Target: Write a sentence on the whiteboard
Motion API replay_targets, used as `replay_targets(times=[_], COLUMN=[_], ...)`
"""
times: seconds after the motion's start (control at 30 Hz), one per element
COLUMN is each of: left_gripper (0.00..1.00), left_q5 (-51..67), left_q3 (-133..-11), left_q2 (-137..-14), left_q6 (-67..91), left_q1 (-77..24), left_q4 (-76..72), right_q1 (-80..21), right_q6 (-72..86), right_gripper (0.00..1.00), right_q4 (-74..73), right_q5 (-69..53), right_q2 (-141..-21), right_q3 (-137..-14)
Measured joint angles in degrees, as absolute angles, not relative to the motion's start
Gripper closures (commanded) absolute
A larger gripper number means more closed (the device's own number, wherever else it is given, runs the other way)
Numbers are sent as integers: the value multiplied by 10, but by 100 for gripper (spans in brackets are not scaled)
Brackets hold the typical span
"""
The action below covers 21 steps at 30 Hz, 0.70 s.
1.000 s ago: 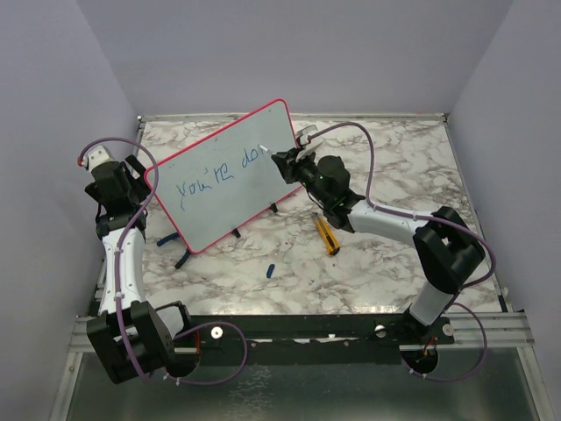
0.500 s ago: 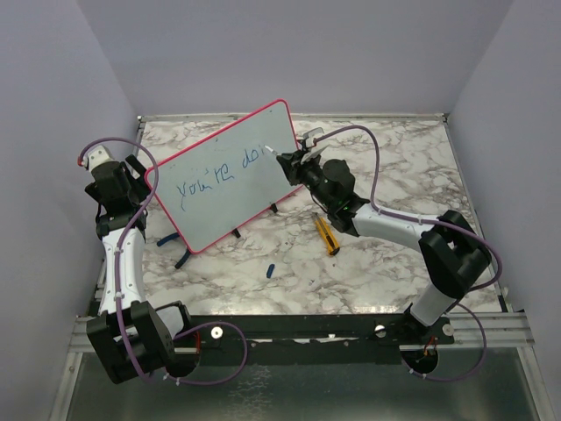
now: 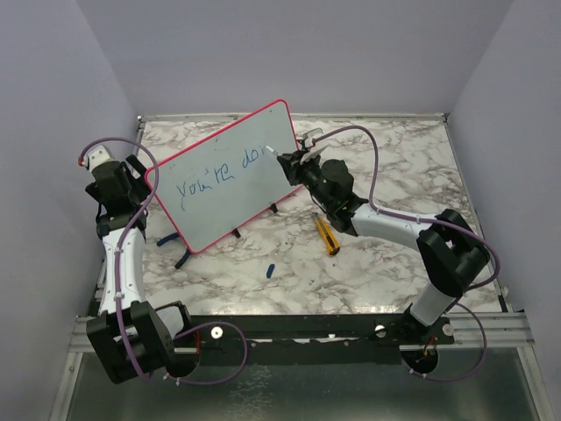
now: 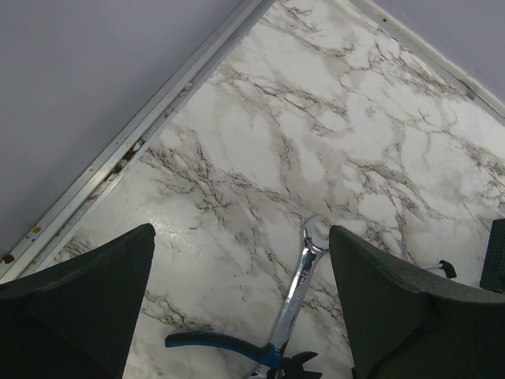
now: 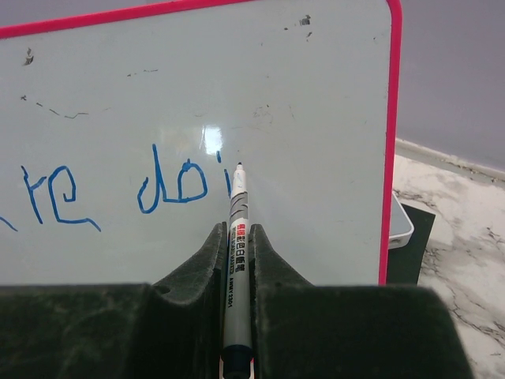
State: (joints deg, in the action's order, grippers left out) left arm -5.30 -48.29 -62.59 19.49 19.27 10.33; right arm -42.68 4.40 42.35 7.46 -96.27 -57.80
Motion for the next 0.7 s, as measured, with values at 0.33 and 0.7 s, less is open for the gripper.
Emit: replay_targets(times=[0.33,0.7], left_gripper=[8,8], left_q5=[-53,-53], left_q3=[-483,-483], left_q2=[-626,-626], left_q6=[195,195], left_q1=[191,191], left_q4=[103,103], right_q1=[-427,-427], right_q6=[44,44], right_gripper=[100,100], right_q4=[423,423], right_q5=[75,74], right_q2=[-980,-980], right_q3=[-587,-584])
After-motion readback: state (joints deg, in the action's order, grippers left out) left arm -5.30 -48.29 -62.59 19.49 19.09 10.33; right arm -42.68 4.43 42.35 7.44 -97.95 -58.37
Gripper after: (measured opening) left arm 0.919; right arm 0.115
